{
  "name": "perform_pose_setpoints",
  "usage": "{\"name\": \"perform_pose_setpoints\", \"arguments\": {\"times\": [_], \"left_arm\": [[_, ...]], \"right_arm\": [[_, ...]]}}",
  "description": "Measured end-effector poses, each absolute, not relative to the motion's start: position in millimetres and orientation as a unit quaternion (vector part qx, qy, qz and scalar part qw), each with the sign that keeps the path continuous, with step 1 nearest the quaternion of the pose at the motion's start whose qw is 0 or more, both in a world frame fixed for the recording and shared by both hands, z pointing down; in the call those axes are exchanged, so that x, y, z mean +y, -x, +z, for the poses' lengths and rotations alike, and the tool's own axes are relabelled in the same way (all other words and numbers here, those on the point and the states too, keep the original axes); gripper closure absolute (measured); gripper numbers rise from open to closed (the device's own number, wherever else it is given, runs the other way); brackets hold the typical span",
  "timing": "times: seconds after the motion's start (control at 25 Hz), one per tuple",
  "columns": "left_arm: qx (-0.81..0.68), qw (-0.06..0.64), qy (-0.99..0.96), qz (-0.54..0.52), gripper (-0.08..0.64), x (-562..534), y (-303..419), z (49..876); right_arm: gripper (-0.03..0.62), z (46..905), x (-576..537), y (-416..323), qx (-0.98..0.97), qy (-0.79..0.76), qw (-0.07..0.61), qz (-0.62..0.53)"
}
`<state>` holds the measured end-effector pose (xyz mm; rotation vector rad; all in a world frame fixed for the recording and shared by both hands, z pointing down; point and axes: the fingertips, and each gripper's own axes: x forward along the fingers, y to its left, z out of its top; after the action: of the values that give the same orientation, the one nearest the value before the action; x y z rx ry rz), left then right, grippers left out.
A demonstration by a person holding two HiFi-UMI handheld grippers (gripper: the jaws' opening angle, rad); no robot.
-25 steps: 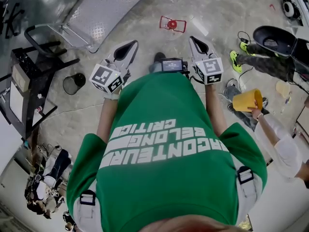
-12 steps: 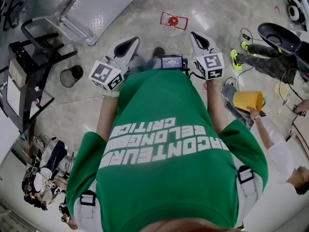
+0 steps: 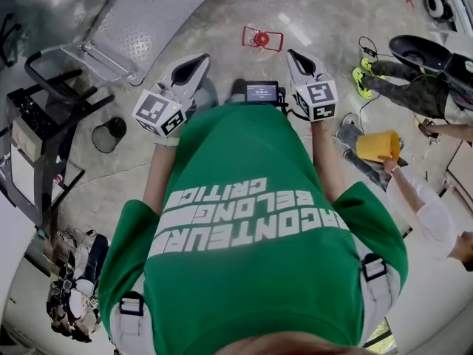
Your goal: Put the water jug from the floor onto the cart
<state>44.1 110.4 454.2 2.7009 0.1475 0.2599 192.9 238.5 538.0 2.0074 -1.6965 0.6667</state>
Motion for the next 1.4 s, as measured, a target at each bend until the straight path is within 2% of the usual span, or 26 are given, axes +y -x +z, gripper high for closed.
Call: {"name": "perform_pose_setpoints", "arguments": {"times": [0.56, 1.0, 1.4], "left_arm": [[0.102, 0.224, -0.965, 0.086, 0.548, 23, -35, 459], [0.124, 0.219, -0.963, 0.1, 0.548, 2, -32, 467], [0.138, 0.202, -0.963, 0.109, 0.548, 28, -65, 464]], "right_arm": [[0.598, 532, 182, -174, -0.563, -0.751, 0.242, 0.246], [0.598, 537, 183, -173, -0.538, -0.759, 0.253, 0.267], [0.598, 571, 189, -194, -0.547, -0.745, 0.255, 0.285]]}}
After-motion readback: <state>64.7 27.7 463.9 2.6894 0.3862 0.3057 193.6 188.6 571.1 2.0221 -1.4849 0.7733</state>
